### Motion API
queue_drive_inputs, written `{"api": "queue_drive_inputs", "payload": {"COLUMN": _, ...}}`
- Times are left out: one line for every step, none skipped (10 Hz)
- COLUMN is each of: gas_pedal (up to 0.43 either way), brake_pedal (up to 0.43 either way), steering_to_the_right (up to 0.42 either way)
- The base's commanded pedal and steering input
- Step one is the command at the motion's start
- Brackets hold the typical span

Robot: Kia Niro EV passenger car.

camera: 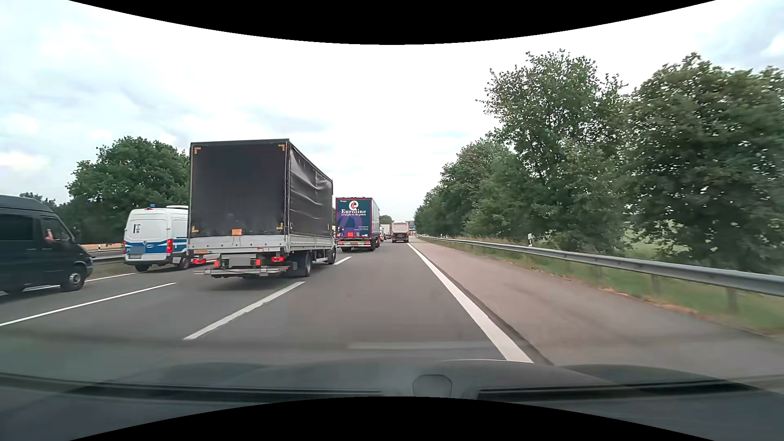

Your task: Follow the waypoints while adhering to traffic rules and regulations

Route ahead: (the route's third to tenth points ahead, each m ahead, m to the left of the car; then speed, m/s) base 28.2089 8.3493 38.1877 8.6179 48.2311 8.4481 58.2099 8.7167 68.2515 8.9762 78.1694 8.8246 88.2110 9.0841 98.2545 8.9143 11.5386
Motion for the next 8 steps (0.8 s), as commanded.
{"api": "queue_drive_inputs", "payload": {"gas_pedal": 0.110, "brake_pedal": 0.000, "steering_to_the_right": -0.004}}
{"api": "queue_drive_inputs", "payload": {"gas_pedal": 0.110, "brake_pedal": 0.000, "steering_to_the_right": -0.004}}
{"api": "queue_drive_inputs", "payload": {"gas_pedal": 0.110, "brake_pedal": 0.000, "steering_to_the_right": -0.004}}
{"api": "queue_drive_inputs", "payload": {"gas_pedal": 0.110, "brake_pedal": 0.000, "steering_to_the_right": -0.005}}
{"api": "queue_drive_inputs", "payload": {"gas_pedal": 0.110, "brake_pedal": 0.000, "steering_to_the_right": -0.006}}
{"api": "queue_drive_inputs", "payload": {"gas_pedal": 0.110, "brake_pedal": 0.000, "steering_to_the_right": -0.006}}
{"api": "queue_drive_inputs", "payload": {"gas_pedal": 0.110, "brake_pedal": 0.000, "steering_to_the_right": -0.006}}
{"api": "queue_drive_inputs", "payload": {"gas_pedal": 0.110, "brake_pedal": 0.000, "steering_to_the_right": -0.006}}
